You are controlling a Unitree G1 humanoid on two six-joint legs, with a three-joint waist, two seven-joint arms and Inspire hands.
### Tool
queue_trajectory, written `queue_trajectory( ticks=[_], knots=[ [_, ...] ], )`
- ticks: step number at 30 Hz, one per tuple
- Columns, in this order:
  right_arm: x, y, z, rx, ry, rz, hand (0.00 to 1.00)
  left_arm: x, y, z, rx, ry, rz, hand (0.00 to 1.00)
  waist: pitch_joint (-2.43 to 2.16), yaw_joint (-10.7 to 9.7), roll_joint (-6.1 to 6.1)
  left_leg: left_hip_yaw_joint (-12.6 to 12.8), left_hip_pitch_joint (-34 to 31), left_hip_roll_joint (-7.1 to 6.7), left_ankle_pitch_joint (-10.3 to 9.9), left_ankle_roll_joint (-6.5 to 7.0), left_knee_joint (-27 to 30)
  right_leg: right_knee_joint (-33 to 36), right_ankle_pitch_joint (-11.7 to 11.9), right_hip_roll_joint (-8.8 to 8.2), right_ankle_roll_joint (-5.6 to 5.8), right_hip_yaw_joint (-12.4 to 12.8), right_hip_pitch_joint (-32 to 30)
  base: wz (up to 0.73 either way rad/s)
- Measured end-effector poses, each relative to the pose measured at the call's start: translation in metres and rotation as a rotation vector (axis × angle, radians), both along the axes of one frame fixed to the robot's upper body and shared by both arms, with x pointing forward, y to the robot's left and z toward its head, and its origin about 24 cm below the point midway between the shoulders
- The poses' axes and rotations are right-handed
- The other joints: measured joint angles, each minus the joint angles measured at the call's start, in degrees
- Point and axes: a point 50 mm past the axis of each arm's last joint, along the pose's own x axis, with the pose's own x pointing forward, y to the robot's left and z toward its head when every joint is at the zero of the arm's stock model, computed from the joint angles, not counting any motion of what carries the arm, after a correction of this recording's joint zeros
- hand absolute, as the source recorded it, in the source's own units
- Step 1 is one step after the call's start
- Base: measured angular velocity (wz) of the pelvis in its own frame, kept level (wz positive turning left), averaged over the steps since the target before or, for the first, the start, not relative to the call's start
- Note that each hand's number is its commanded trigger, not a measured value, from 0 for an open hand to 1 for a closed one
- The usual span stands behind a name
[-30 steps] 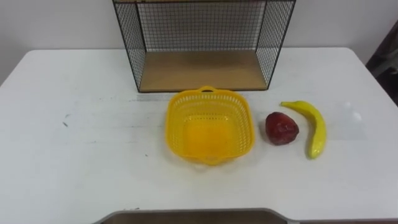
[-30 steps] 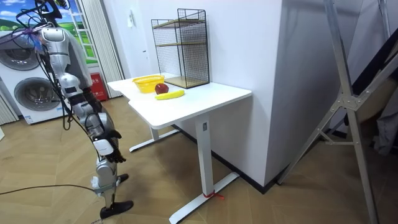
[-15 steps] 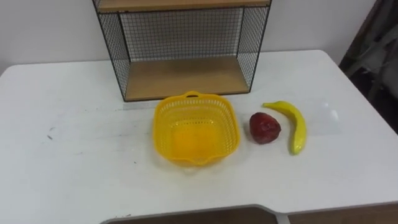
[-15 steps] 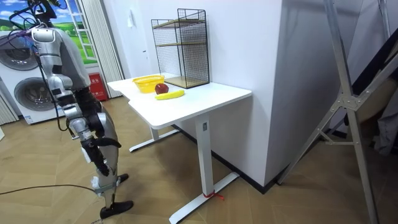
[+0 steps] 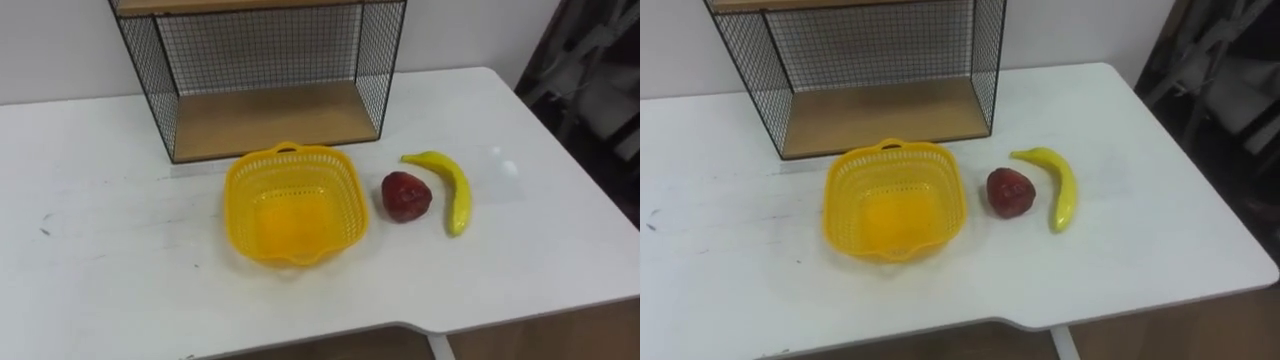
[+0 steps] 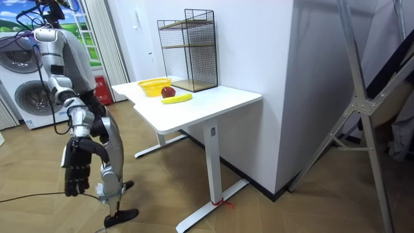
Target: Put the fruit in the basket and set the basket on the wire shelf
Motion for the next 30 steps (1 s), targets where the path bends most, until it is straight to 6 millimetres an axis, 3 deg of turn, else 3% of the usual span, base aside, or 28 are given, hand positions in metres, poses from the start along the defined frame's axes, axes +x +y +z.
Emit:
queue_trajectory(
  ticks=[6,10,15,22,26,30],
  knots=[
    [0.033,-0.026,0.059,-0.316,0.121,0.03,0.0,0.011,0.002,0.002,0.026,-0.03,-0.081,0.0,0.48,0.54,0.41,0.39,-0.13,-0.1,0.01,0.01,-0.54,0.04,-0.05,0.06,0.08,0.81,-0.92,-0.06],
    [0.054,-0.027,0.094,-0.539,0.194,0.112,0.0,0.02,0.0,0.001,0.016,-0.045,-0.138,0.0,0.62,0.82,0.53,0.41,-1.38,-0.1,0.01,0.02,-0.45,0.17,-0.05,0.06,0.08,0.81,-2.21,-0.01],
    [0.08,-0.017,0.142,-0.871,0.261,0.224,0.0,0.03,-0.001,-0.001,-0.014,-0.079,-0.173,0.0,0.65,3.44,0.72,1.05,-2.09,-0.09,0.02,0.02,-0.64,0.47,-0.04,0.04,0.08,1.48,-3.66,-0.08],
    [0.116,0.013,0.178,-1.127,0.169,0.442,0.0,0.025,-0.008,-0.004,-0.048,-0.057,-0.221,0.0,0.69,5.44,0.17,1.05,-1.87,-0.1,0.02,0.02,-0.86,0.76,-0.04,0.05,0.08,1.58,-3.73,0.0],
    [0.135,0.023,0.19,-1.219,0.124,0.563,0.0,0.021,-0.011,-0.005,-0.067,-0.044,-0.225,0.0,0.93,6.61,-0.28,0.9,-1.56,-0.09,0.02,0.02,-0.82,1.01,-0.04,0.04,0.08,1.48,-3.52,0.01],
    [0.15,0.029,0.196,-1.259,0.069,0.676,0.0,0.017,-0.011,-0.006,-0.083,-0.034,-0.226,0.0,1.33,6.52,-0.68,0.25,-1.35,-0.08,0.01,0.02,-0.74,1.06,-0.04,0.03,0.08,0.89,-2.87,0.06]
  ],
)
